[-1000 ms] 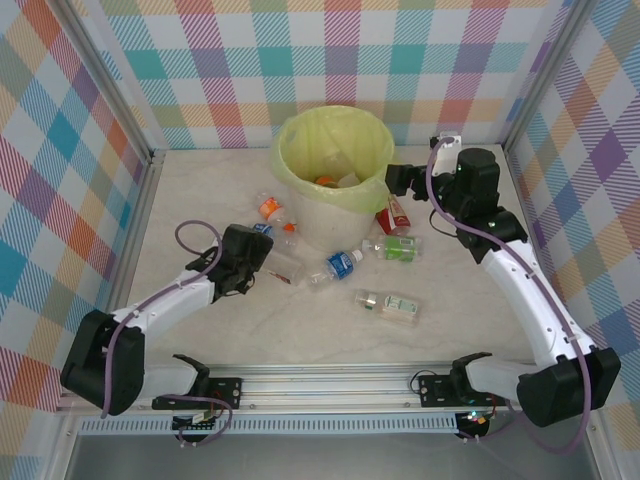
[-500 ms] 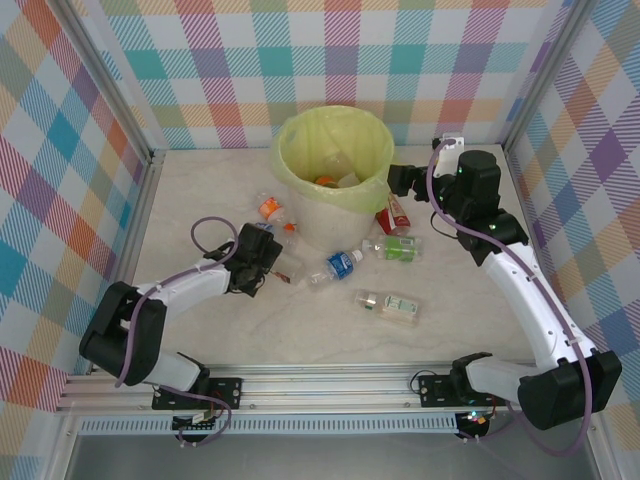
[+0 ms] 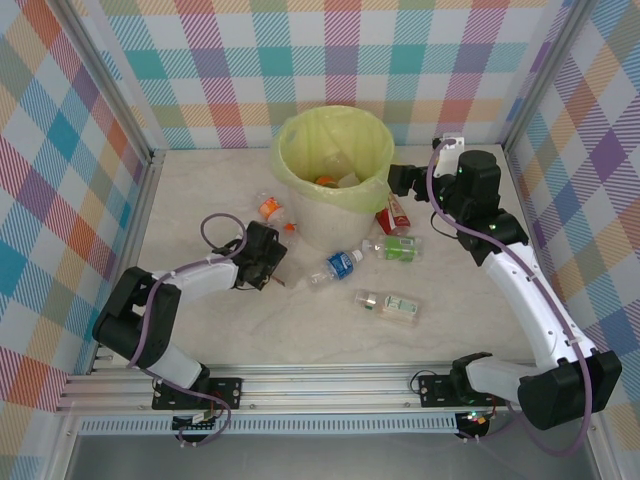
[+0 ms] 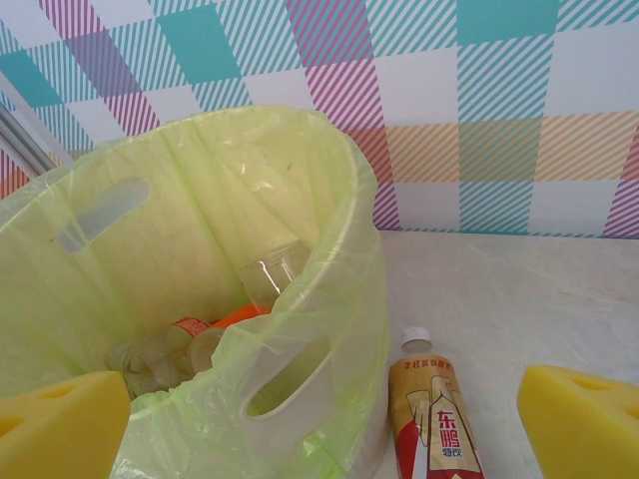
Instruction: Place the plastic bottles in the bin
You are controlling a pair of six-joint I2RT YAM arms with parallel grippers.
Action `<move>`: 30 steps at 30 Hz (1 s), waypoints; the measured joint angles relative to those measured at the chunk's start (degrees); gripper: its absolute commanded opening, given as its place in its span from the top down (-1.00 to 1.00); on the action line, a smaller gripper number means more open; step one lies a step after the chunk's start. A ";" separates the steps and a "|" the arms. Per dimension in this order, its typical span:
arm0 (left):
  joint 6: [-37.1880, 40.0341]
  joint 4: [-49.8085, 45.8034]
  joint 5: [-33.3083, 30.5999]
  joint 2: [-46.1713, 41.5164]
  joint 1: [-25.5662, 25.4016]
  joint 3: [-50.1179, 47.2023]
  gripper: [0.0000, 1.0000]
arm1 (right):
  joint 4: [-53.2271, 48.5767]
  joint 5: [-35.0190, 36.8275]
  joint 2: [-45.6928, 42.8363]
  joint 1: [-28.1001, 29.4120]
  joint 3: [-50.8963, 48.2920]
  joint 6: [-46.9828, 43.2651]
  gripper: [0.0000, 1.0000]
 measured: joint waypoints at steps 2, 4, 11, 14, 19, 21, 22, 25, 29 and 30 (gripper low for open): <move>0.24 0.94 -0.39 -1.36 0.00 -1.11 -0.20 | 0.00 0.00 0.00 0.00 0.00 0.00 -1.00; 0.74 1.01 -1.01 -2.86 0.00 -2.14 -0.15 | 0.00 -0.02 0.00 0.00 0.00 0.02 -0.99; 3.39 0.94 -3.93 -8.98 0.00 -4.98 -0.04 | 0.00 -0.26 0.13 0.00 0.00 0.44 -0.99; 4.94 0.85 -5.77 -12.37 0.00 -5.38 0.00 | 0.00 -0.76 0.15 0.00 0.00 0.66 -0.99; 9.22 0.76 -9.73 -18.82 0.00 -5.42 0.04 | 0.20 -3.17 0.15 0.00 -0.04 0.63 -1.00; 11.13 0.70 -11.23 -20.63 0.00 -5.29 0.06 | 1.33 -5.16 0.11 0.00 -0.57 0.59 -0.99; 12.20 0.59 -11.98 -21.35 0.00 -5.03 0.06 | 2.29 -6.67 0.02 0.00 -1.16 0.55 -0.99; 15.39 0.63 -13.97 -22.60 0.00 -3.82 0.07 | 4.44 -11.80 -0.39 0.00 -3.15 0.35 -0.99; 20.31 0.85 -16.92 -22.95 0.00 -1.44 0.08 | 6.16 -18.12 -0.50 0.00 -3.98 0.02 -0.99; 21.64 0.90 -17.35 -22.95 0.00 -0.68 0.08 | 6.54 -19.12 -0.61 0.00 -3.98 -0.07 -0.99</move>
